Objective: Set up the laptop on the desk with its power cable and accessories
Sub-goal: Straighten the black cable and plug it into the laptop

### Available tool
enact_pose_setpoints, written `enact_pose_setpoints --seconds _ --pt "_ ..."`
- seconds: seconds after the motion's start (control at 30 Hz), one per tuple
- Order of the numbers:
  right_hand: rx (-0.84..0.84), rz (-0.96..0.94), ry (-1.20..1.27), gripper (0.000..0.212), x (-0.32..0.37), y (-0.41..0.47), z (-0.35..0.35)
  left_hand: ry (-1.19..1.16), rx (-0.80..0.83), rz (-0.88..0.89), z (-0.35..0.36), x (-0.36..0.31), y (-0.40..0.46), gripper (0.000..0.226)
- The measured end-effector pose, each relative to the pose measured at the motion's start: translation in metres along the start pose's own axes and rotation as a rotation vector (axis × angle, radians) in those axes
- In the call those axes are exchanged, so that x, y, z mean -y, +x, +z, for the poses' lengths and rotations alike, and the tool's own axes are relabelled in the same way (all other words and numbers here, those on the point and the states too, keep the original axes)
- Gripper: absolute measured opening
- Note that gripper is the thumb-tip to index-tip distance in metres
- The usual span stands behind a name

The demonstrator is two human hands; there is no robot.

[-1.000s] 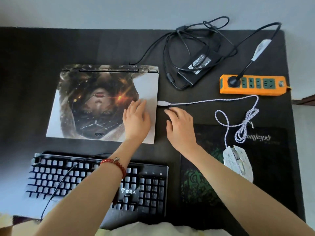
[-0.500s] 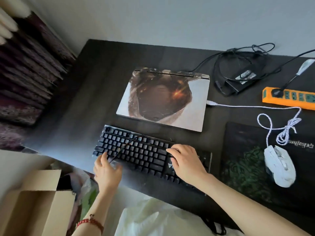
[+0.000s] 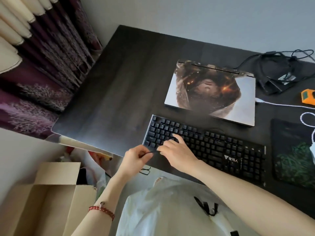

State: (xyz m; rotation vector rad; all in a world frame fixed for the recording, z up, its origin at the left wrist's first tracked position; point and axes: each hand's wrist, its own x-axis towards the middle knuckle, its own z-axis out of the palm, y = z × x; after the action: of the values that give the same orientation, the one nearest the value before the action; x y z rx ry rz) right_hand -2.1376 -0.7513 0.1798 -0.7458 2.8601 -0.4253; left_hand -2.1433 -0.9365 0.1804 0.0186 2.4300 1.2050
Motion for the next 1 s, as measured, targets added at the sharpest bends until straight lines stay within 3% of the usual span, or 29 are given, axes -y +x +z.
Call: enact_pose_setpoints --seconds 0.1,0.27,0.33,0.4,0.47,0.53,0.63,0.7,0.83,0.9,1.0 --pt "-0.276 0.143 0.032 0.023 -0.014 0.008 -0.022 -0.115 -0.041 0.037 -0.029 -0.002 0.002 0.021" --pt "-0.56 0.663 0.22 0.025 -0.049 0.017 -0.068 -0.221 -0.174 0.049 -0.066 -0.001 0.001 0.023" --pt "-0.481 0.581 0.204 0.023 -0.05 0.021 -0.078 -0.181 -0.217 0.121 -0.078 -0.015 0.003 0.024" --pt "-0.285 0.377 0.376 0.033 -0.037 0.03 -0.089 -0.152 -0.232 0.205 -0.089 -0.043 0.007 0.019" --pt "-0.219 0.215 0.501 0.046 -0.018 0.045 -0.11 -0.154 -0.243 0.289 -0.099 -0.078 0.015 0.015" --pt "-0.378 0.098 0.465 0.037 -0.007 0.061 -0.133 -0.185 -0.275 0.349 -0.11 -0.109 0.024 0.014" --pt "-0.652 -0.02 0.216 0.025 -0.011 0.079 -0.175 -0.252 -0.317 0.415 -0.126 -0.151 0.036 0.017" --pt "-0.771 0.051 0.188 0.019 -0.029 0.088 -0.198 -0.257 -0.24 0.435 -0.13 -0.169 0.046 0.019" --pt "-1.025 0.521 0.405 0.026 -0.09 0.078 -0.232 -0.25 -0.184 0.389 -0.133 -0.166 0.06 0.026" --pt "-0.923 0.647 0.382 0.03 -0.116 0.068 -0.238 -0.158 -0.29 0.382 -0.143 -0.165 0.067 0.027" --pt "-0.683 0.482 0.333 0.035 -0.113 0.071 -0.241 -0.042 -0.346 0.489 -0.16 -0.197 0.079 0.025"
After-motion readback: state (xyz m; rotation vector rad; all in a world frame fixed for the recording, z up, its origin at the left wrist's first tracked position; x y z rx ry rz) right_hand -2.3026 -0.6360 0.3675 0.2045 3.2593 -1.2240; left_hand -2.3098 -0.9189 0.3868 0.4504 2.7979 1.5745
